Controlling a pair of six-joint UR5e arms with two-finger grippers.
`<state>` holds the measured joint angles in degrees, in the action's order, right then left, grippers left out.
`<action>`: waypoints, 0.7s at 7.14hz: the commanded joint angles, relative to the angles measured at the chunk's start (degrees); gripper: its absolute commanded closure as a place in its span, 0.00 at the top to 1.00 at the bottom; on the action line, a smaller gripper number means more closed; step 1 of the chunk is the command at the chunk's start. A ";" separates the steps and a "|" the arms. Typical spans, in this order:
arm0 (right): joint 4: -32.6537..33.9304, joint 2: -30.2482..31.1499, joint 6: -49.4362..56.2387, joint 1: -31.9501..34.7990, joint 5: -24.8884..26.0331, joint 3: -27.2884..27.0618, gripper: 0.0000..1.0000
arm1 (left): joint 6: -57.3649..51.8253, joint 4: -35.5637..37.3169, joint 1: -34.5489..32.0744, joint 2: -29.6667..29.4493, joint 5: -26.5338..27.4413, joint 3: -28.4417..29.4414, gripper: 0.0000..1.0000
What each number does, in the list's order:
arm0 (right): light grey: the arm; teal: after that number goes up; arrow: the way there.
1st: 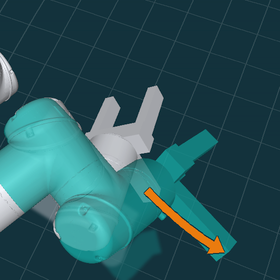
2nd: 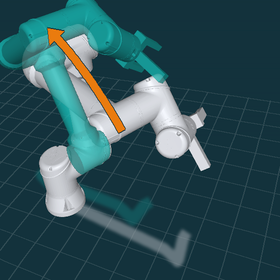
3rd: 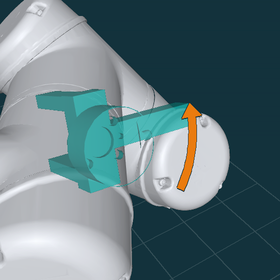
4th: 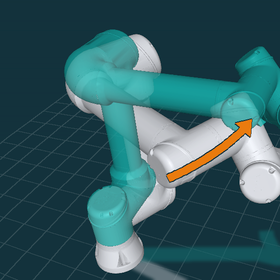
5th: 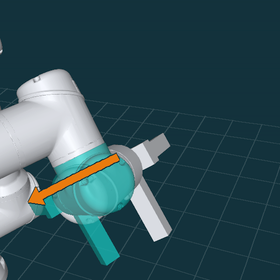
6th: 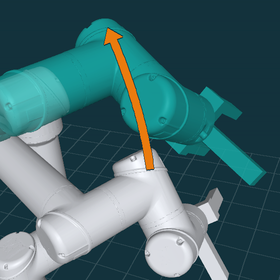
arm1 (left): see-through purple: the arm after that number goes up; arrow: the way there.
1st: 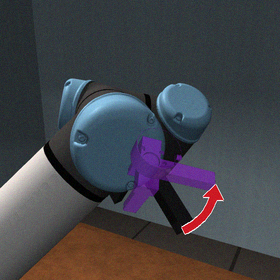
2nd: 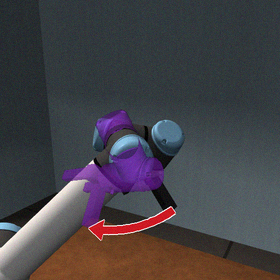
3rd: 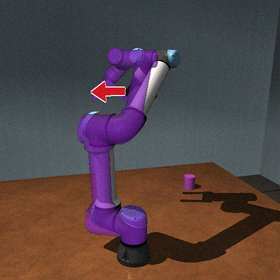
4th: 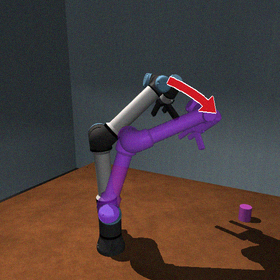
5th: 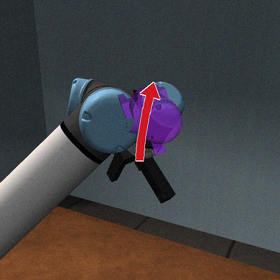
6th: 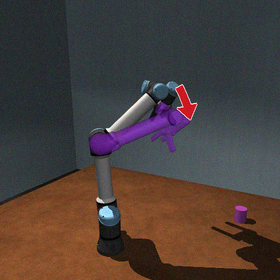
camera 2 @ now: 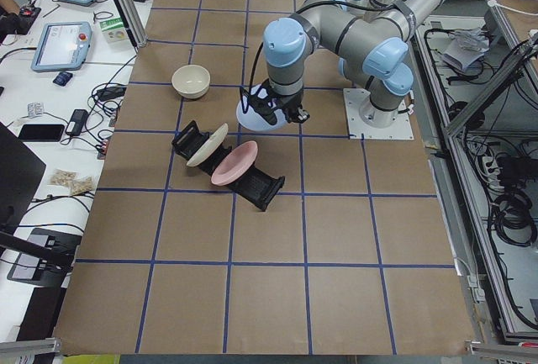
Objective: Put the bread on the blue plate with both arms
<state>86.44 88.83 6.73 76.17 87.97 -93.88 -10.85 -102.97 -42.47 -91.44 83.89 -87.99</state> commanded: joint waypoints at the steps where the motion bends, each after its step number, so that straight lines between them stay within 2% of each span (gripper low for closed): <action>1: -0.21 0.47 -7.13 5.54 -0.61 0.01 0.00 | -1.56 0.48 -12.21 -0.94 -8.27 -3.93 0.00; 2: -0.13 0.47 -8.73 7.83 -0.52 -0.07 0.00 | 0.54 7.19 -21.42 -1.20 -13.00 -5.86 0.00; 3: -0.39 0.47 -8.92 8.11 -0.52 -0.16 0.00 | 3.96 15.78 -28.47 -1.98 -13.57 -9.19 0.00; 4: -0.57 0.64 -8.92 8.20 -0.43 -0.25 0.00 | 4.95 27.79 -33.68 -3.12 -13.75 -14.09 0.00; 5: -0.48 0.65 -8.92 8.11 -0.43 0.01 0.00 | 6.96 36.00 -36.86 -4.88 -18.02 -20.32 0.00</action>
<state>85.98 89.41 -2.07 84.18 87.51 -94.01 -6.16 -78.07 -74.13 -94.52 69.38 -101.64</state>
